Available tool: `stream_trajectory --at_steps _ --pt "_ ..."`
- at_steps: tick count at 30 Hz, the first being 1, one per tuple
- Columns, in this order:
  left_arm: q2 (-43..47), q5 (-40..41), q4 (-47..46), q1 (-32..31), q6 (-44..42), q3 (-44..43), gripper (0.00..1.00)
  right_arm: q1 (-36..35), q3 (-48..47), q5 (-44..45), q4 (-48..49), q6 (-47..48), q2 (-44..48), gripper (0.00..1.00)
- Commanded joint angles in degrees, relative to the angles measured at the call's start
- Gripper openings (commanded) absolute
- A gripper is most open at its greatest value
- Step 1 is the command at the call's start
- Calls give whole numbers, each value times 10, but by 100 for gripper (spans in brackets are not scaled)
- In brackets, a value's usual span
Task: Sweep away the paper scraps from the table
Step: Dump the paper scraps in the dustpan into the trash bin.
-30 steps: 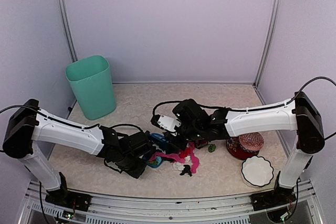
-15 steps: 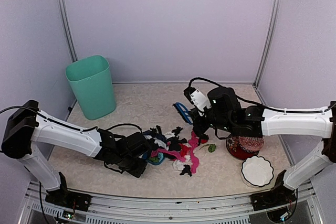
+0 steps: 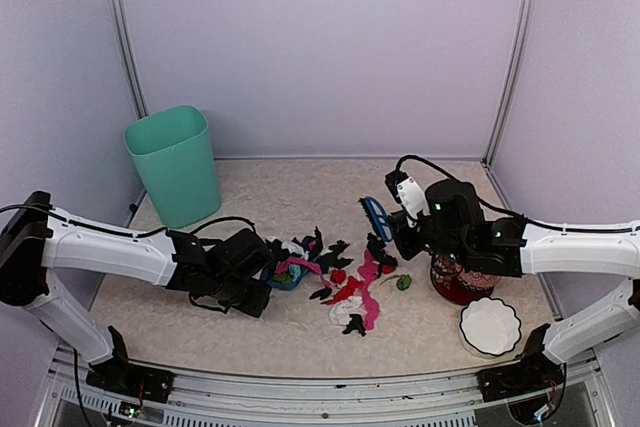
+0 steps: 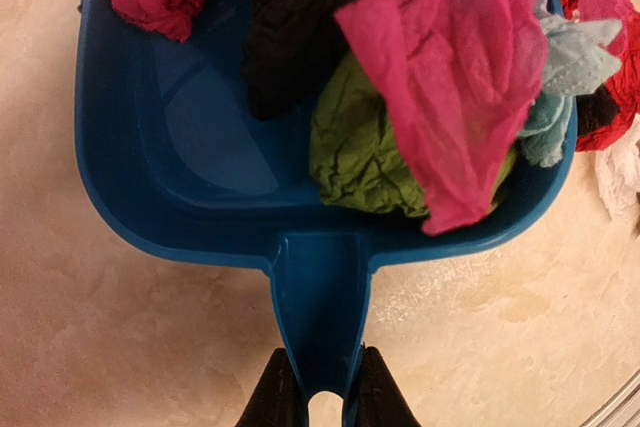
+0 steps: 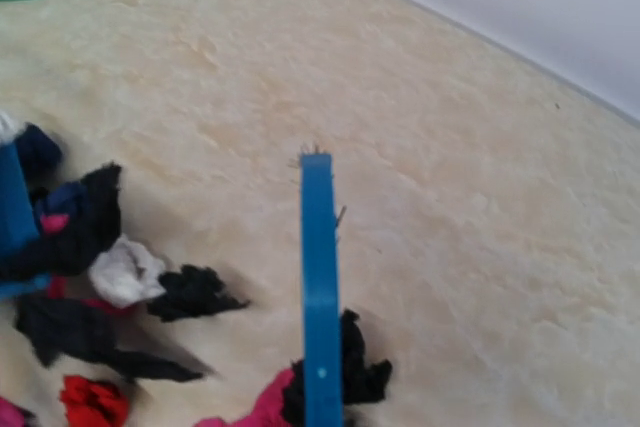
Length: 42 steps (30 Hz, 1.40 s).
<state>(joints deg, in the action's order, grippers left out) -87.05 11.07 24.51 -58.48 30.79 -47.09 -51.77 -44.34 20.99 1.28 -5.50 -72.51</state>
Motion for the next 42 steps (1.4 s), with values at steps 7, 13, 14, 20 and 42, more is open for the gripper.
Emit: stream_trajectory --at_steps 7,13,14,20,42 --pt "65 25 47 42 -7 -39 0 42 36 -7 51 -63 27 0" --pt "85 22 64 65 -17 -51 0 63 54 -27 67 -82 36 0" --pt "88 21 67 69 -19 -53 0 67 56 -32 69 -84 38 0" --pt "101 23 88 91 -29 -73 0 91 64 -54 70 -114 47 0" --pt "99 8 223 215 -94 -279 0 109 60 -101 98 -122 20 0"
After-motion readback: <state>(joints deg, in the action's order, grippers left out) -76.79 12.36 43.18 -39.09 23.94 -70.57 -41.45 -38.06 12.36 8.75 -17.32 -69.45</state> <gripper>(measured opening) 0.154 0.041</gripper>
